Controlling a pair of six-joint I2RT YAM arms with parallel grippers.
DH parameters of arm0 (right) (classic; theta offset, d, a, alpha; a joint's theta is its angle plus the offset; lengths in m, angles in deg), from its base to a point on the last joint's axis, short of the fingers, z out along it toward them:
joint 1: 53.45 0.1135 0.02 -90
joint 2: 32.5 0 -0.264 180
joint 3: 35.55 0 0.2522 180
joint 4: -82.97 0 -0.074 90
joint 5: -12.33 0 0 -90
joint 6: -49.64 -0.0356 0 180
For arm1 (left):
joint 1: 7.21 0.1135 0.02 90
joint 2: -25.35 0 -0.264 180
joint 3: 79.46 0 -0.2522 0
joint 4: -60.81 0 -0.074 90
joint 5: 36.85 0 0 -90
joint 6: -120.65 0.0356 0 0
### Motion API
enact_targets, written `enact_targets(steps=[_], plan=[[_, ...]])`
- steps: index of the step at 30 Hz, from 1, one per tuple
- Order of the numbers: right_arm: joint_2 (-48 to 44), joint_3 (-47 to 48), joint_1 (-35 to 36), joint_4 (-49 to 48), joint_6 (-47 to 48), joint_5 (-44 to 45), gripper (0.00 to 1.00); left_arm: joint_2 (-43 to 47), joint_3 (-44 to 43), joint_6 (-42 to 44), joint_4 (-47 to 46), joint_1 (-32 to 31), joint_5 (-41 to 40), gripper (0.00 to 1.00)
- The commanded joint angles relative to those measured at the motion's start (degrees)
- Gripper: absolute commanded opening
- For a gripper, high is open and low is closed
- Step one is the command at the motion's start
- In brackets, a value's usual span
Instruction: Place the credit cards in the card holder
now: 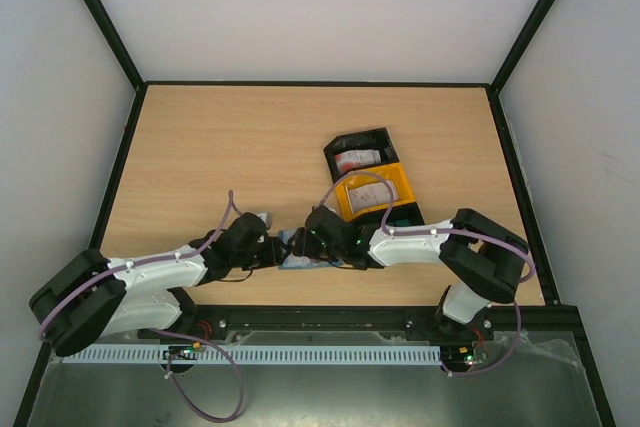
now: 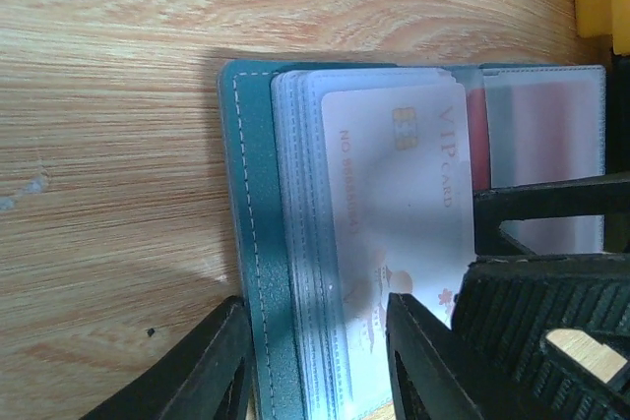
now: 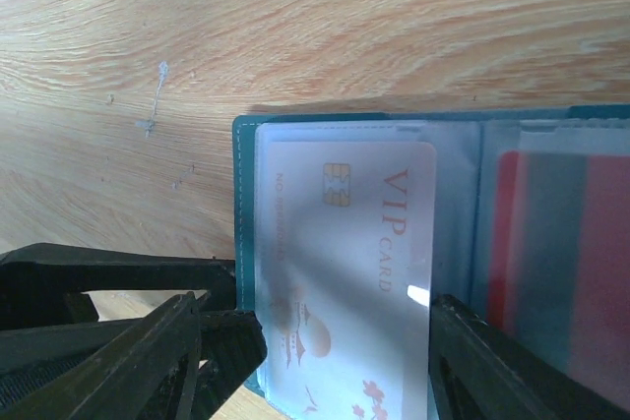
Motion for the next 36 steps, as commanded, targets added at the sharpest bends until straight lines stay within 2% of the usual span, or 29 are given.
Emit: enact_targets(steps=[1, 5, 7, 10, 18, 22, 25, 28, 33, 36], plan=[[1.2, -0.7, 0.5, -5.4, -2.6, -1.8, 0.62, -0.7, 1.5, -0.6, 1.3, -0.8, 0.3, 0.39], [1.7, -1.1, 0.5, -9.4, -3.5, -5.3, 0.62, -0.5, 1.6, -0.8, 1.2, -0.9, 0.1, 0.39], [1.8, -0.6, 0.1, -8.3, -2.6, -6.0, 0.62, -0.1, 1.3, -1.0, 1.6, -0.9, -0.7, 0.40], [-1.0, 0.6, -1.7, -1.7, 0.8, -2.6, 0.62, 1.4, 0.5, -1.1, 3.3, -0.9, -2.9, 0.44], [-16.4, 9.3, -9.1, 22.1, 18.3, 10.1, 0.70, 6.8, -8.1, 2.1, 12.9, -0.8, -11.4, 0.62], [-18.9, 14.7, -12.6, 31.1, 27.5, 17.5, 0.72, 8.8, -12.2, 2.8, 15.9, -0.7, -14.9, 0.70], [-18.3, 16.6, -14.9, 34.4, 33.7, 20.5, 0.75, 10.8, -12.7, 3.0, 15.9, -0.3, -16.1, 0.75], [-16.9, 15.3, -16.0, 32.8, 37.0, 20.7, 0.77, 12.3, -11.9, 3.1, 14.5, 1.3, -14.7, 0.77], [-8.2, 18.1, -17.4, 33.1, 37.4, 19.4, 0.79, 12.0, -11.1, 4.9, 11.9, 7.0, -6.7, 0.78], [-1.6, 21.0, -18.6, 34.1, 34.8, 18.9, 0.76, 11.6, -10.9, 7.2, 9.0, 8.4, -3.8, 0.78]])
